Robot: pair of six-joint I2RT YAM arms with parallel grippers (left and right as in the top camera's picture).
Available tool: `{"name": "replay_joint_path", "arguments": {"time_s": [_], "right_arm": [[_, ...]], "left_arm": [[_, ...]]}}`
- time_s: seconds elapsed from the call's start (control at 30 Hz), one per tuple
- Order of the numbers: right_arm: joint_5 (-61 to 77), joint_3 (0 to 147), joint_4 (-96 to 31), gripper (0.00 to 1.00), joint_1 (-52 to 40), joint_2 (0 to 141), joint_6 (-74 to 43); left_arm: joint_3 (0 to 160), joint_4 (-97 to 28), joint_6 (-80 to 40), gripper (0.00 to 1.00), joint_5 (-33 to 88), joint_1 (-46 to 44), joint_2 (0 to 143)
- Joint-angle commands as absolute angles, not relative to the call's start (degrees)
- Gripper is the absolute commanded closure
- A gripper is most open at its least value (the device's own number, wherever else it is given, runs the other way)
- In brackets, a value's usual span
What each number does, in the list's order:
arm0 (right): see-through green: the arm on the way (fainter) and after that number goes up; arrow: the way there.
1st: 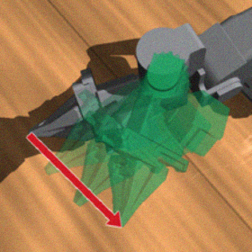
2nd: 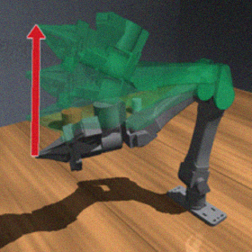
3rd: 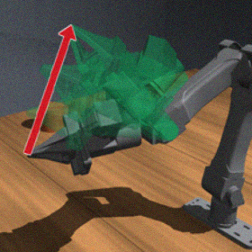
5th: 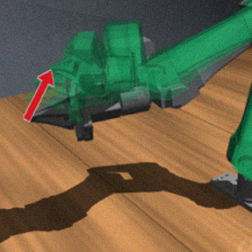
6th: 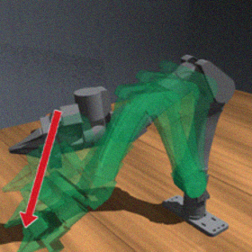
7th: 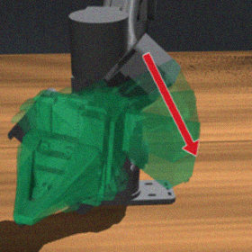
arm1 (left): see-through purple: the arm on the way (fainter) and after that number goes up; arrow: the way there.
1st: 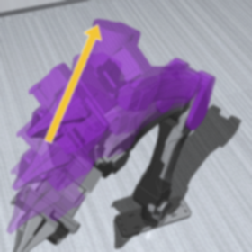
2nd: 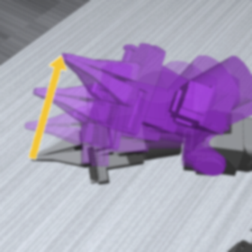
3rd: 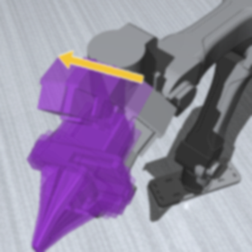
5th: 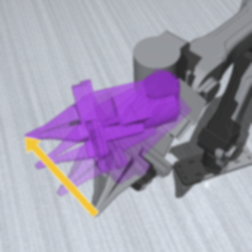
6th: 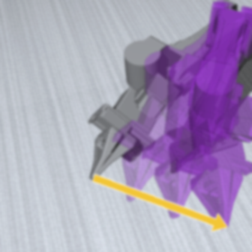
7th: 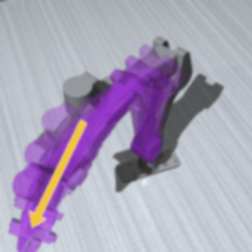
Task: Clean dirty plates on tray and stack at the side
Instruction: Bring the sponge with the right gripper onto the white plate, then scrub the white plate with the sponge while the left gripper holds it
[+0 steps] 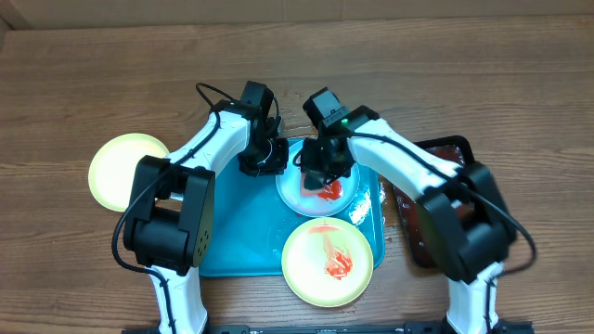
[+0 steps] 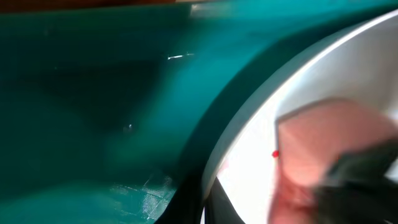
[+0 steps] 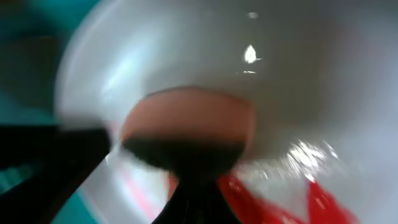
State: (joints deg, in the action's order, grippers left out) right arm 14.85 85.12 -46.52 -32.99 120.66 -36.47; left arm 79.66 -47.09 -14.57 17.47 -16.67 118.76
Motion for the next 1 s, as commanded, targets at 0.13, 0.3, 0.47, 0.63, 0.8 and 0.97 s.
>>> {"name": "replay_joint_path", "arguments": {"time_s": [0.13, 0.3, 0.47, 0.63, 0.8, 0.97], "right_arm": [[16.97, 85.80, -39.53, 0.96, -32.95, 125.38, -36.86], [4.84, 88.95, -43.66, 0.96, -31.55, 125.38, -33.93], [-8.69, 91.77, -52.62, 0.96, -30.44, 125.38, -31.00], [-18.65, 92.77, -58.89, 0.96, -30.22, 125.38, -30.15], [-18.74, 92.77, -63.44, 0.96, -30.55, 125.38, -26.06], [-3.22, 92.77, -63.31, 0.96, -32.53, 125.38, -15.55]], "left_arm": [[76.88, -46.74, -15.27, 0.96, 12.95, -17.17, 125.36], [76.88, -46.92, -16.97, 0.96, 12.32, -17.17, 125.36], [76.88, -47.22, -16.95, 0.96, 11.38, -17.17, 125.36], [76.88, -47.29, -17.69, 0.96, 10.13, -17.17, 125.36], [76.88, -47.29, -18.02, 0.96, 10.09, -17.17, 125.36], [76.88, -47.27, -18.02, 0.96, 10.09, -17.17, 125.36]]}}
